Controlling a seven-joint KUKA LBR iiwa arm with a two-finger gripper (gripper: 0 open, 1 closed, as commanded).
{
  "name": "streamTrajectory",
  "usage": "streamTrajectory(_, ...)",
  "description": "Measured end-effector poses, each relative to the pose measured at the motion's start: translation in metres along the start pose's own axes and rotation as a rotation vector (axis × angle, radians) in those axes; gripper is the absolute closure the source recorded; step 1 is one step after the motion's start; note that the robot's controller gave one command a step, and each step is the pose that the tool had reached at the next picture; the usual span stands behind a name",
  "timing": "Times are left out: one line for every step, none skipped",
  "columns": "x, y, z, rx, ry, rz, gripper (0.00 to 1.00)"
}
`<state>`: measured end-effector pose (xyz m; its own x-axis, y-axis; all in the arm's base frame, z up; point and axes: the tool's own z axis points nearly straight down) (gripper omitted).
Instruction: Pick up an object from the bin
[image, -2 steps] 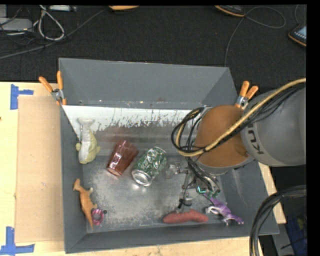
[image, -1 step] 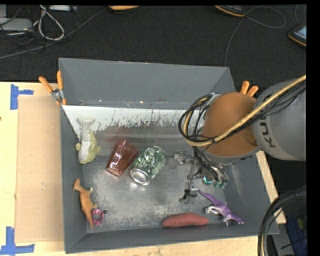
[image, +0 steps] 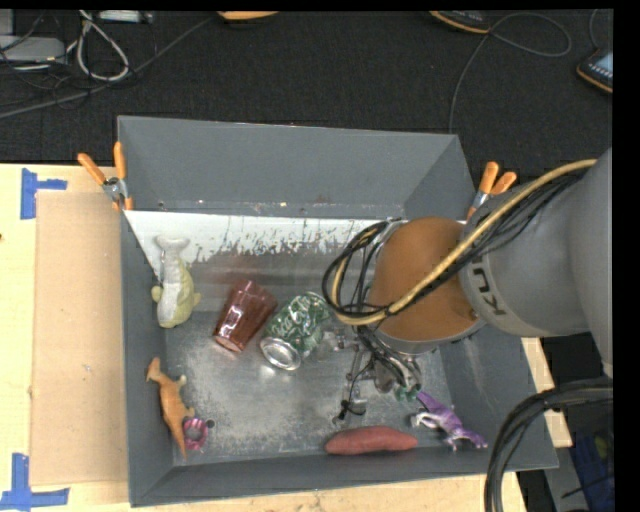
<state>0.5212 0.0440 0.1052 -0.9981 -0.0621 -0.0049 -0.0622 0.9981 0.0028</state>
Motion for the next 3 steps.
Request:
streamTrajectory(-0.002, -0.003, 0.015, -0.002, 0.016, 0.094, 0.00)
streamTrajectory(-0.008, 0.004, -0.035, 0.001, 0.009, 0.109, 0.00)
streamTrajectory(-0.005, 0.003, -0.066, -0.001, 0.007, 0.048, 0.00)
